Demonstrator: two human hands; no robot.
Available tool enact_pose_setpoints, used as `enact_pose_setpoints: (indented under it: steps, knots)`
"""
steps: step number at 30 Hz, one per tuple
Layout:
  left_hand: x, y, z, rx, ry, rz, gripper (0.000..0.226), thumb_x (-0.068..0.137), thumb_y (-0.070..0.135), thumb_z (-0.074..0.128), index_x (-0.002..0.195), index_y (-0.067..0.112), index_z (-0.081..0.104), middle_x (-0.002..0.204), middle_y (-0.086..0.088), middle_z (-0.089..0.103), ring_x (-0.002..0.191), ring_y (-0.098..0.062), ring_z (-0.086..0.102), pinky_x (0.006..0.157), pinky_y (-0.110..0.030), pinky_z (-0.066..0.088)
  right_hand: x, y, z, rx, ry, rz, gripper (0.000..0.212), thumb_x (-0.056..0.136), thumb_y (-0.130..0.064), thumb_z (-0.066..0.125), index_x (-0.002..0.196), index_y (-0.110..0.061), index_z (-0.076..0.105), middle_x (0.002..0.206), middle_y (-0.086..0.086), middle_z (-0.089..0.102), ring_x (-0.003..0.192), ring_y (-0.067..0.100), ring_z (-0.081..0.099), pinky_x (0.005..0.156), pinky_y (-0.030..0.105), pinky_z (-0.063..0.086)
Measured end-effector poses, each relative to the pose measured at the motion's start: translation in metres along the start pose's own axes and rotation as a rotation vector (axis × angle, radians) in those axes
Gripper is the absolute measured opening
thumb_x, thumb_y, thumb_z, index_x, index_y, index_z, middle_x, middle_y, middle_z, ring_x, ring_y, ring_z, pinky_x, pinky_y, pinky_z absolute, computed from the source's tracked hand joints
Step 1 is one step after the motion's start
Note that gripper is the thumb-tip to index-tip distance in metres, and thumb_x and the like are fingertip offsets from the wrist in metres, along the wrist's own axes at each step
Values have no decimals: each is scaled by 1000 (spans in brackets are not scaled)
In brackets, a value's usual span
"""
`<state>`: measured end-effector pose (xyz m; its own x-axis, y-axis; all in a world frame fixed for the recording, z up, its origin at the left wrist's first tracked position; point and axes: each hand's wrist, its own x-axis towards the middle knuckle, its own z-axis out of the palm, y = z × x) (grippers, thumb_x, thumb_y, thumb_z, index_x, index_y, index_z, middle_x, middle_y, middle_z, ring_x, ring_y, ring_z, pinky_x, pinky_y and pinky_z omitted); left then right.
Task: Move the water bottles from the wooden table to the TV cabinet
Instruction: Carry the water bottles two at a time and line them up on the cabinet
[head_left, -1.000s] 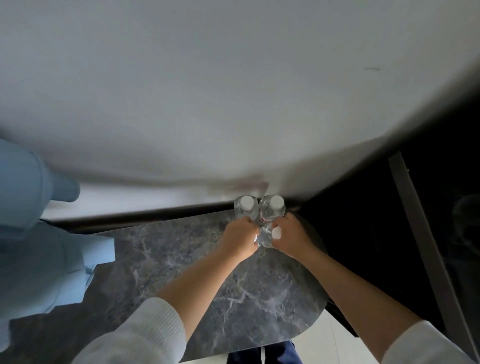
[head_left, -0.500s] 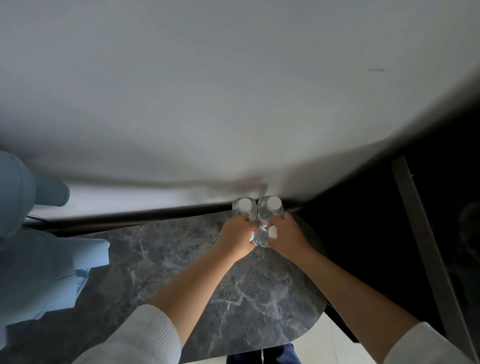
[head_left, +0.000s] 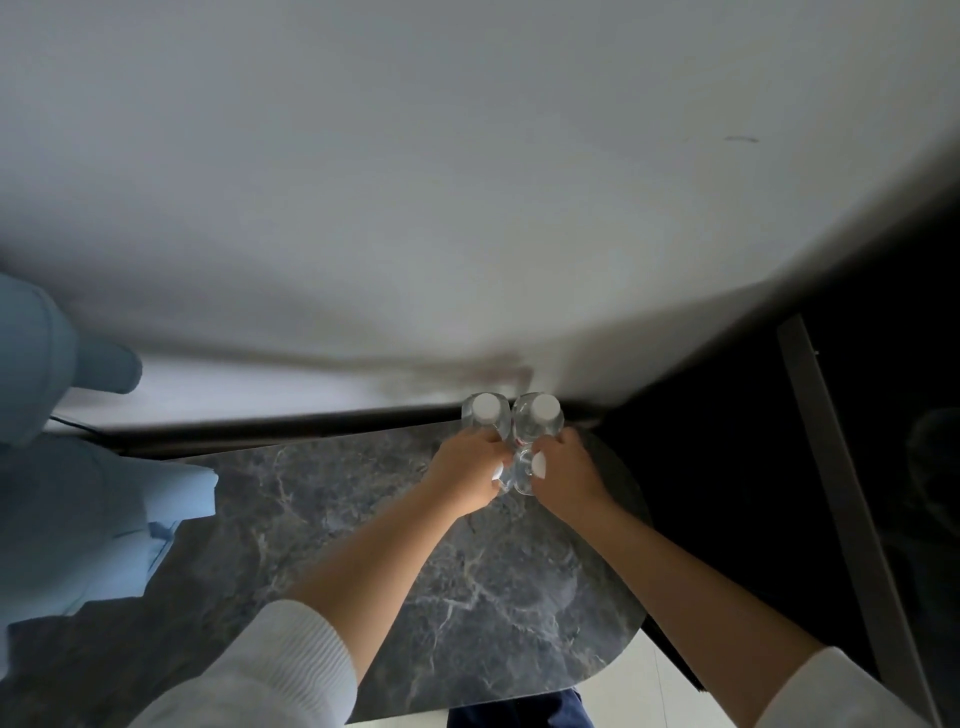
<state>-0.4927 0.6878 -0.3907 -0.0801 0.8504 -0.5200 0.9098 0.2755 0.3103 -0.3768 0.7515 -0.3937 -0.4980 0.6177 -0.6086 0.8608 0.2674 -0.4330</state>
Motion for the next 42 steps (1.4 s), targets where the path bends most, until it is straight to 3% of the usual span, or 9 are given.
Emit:
enact_pose_setpoints:
  steps: [3,6,10,19,26,32,42]
  knots:
    - [-10,1,-2,-19,39,-37,44,92,23,56,135,17,48,144,-2,43,133,-22,41,105,-34,43,-7,-6,-8,-45,1,-29,43,90,-15,55,131,-8,45,135,14,42,120,28,49,88,23,40]
    - [-29,1,-4,-55,98,-116,44,93,31,54,134,15,48,142,-3,45,131,-21,44,104,-33,44,-19,-15,-18,-171,26,-78,49,87,-25,57,132,-13,44,134,15,45,121,32,50,96,33,43]
    - [-64,-3,-12,-74,170,-241,37,96,30,47,128,12,51,132,-4,51,123,-20,48,99,-30,44,-35,-31,-27,-394,27,-140,41,87,-19,52,127,-10,48,132,14,49,123,31,46,102,35,42]
    - [-227,-38,-11,-119,298,-705,32,97,25,42,122,9,56,128,-7,52,122,-21,48,95,-31,45,-103,-146,-3,-542,-48,-605,44,91,-11,45,134,-10,46,131,12,51,122,29,46,99,33,41]
    - [-399,-77,27,-175,289,-1108,34,98,26,42,125,9,54,131,-10,54,124,-28,51,103,-36,43,-188,-261,88,-721,-187,-934,39,90,-9,45,128,-9,52,136,10,49,128,30,46,102,37,44]
    - [-574,-107,81,-181,233,-1380,38,98,24,39,133,13,47,136,-9,45,130,-26,41,104,-38,38,-290,-357,201,-855,-225,-1211,37,94,-18,44,130,-11,51,134,10,54,124,28,51,103,38,44]
    - [-845,-103,169,-350,351,-1869,39,97,23,40,134,16,48,137,-7,45,130,-25,41,102,-35,40,-489,-492,373,-805,-295,-1621,36,89,-13,52,125,-6,56,126,14,57,114,29,57,98,37,47]
